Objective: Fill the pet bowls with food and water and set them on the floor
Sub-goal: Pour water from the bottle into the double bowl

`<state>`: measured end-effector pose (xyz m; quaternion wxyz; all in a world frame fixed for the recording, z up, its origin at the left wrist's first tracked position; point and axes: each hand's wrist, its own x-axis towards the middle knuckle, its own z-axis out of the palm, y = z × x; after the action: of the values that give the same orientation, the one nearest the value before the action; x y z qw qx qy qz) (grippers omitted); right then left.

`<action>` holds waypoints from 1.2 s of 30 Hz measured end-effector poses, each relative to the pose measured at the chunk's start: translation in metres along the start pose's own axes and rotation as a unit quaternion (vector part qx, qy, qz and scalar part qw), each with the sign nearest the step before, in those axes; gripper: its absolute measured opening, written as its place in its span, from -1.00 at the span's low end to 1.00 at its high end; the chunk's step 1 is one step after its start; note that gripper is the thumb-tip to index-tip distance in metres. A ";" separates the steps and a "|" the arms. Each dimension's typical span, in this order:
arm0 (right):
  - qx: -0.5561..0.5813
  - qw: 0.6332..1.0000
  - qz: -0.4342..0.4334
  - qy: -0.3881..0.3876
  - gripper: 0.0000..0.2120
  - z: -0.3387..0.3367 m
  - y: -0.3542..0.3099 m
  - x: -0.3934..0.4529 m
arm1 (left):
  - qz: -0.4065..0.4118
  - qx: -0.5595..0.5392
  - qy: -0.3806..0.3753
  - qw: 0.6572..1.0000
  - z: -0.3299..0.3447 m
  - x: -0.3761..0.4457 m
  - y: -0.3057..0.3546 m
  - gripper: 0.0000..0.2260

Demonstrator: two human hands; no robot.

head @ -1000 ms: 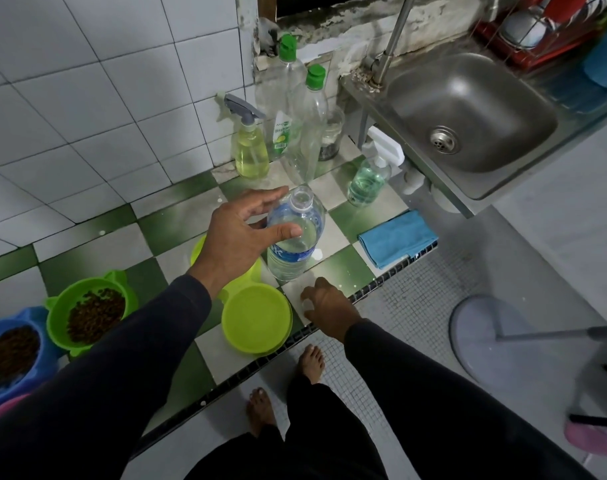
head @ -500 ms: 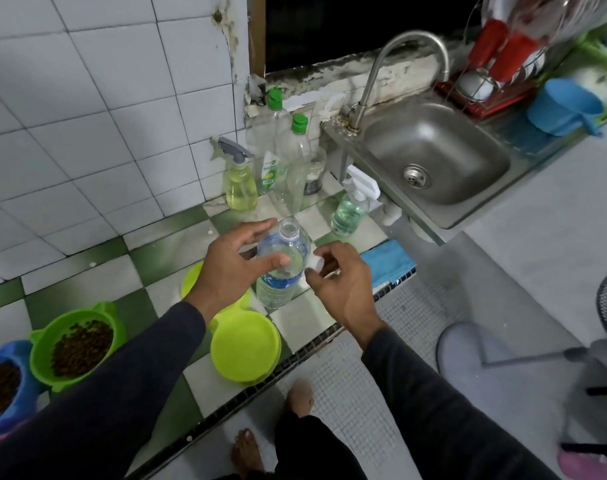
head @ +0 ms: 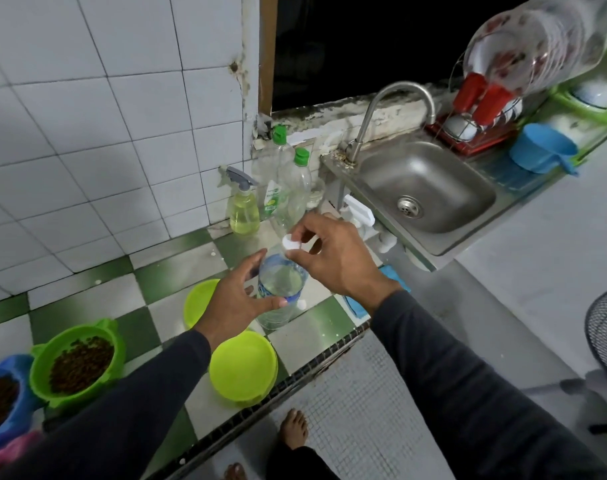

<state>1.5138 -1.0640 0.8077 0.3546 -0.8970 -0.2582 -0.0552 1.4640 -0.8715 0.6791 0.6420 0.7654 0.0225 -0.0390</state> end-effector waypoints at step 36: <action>-0.142 0.969 -0.113 -0.166 -0.63 -0.009 -0.003 0.020 | -0.001 -0.045 0.029 0.999 0.005 0.009 -0.012 -0.22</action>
<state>1.5299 -1.0597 0.8224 0.1677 -0.8998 -0.4023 0.0185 1.4722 -0.8748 0.6656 0.6751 0.7363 0.0435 -0.0160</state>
